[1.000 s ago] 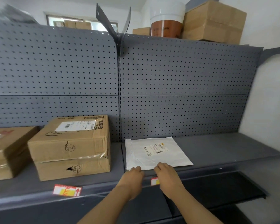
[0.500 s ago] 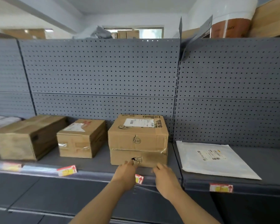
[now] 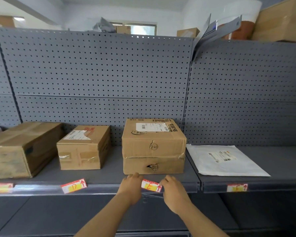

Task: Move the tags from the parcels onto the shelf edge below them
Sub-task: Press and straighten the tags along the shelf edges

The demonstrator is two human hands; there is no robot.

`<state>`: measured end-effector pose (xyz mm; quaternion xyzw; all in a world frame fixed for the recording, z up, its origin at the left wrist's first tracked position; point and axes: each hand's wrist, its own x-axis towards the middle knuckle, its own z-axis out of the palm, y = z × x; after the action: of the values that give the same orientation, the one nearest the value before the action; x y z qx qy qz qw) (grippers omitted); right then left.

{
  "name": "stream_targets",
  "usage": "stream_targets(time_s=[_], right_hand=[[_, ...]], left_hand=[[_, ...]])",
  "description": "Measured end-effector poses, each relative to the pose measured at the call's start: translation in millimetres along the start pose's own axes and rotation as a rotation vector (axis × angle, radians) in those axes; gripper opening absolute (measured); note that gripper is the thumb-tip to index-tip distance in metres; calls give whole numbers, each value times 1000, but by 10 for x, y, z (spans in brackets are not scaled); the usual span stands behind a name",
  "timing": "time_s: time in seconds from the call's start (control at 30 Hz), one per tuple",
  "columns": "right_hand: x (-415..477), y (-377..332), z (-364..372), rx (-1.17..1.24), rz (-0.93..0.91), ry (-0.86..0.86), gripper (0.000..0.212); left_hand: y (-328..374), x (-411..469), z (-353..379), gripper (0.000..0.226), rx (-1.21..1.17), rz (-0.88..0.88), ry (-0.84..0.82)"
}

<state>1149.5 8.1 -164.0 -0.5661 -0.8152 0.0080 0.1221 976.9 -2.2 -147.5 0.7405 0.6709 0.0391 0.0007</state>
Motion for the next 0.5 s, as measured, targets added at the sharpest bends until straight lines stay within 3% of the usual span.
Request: stream_targets(time_s=[0.5], right_hand=[[15,48,69,26,-15,-10,45]], left_hand=[[29,-89,89,49,-169,3,-66]])
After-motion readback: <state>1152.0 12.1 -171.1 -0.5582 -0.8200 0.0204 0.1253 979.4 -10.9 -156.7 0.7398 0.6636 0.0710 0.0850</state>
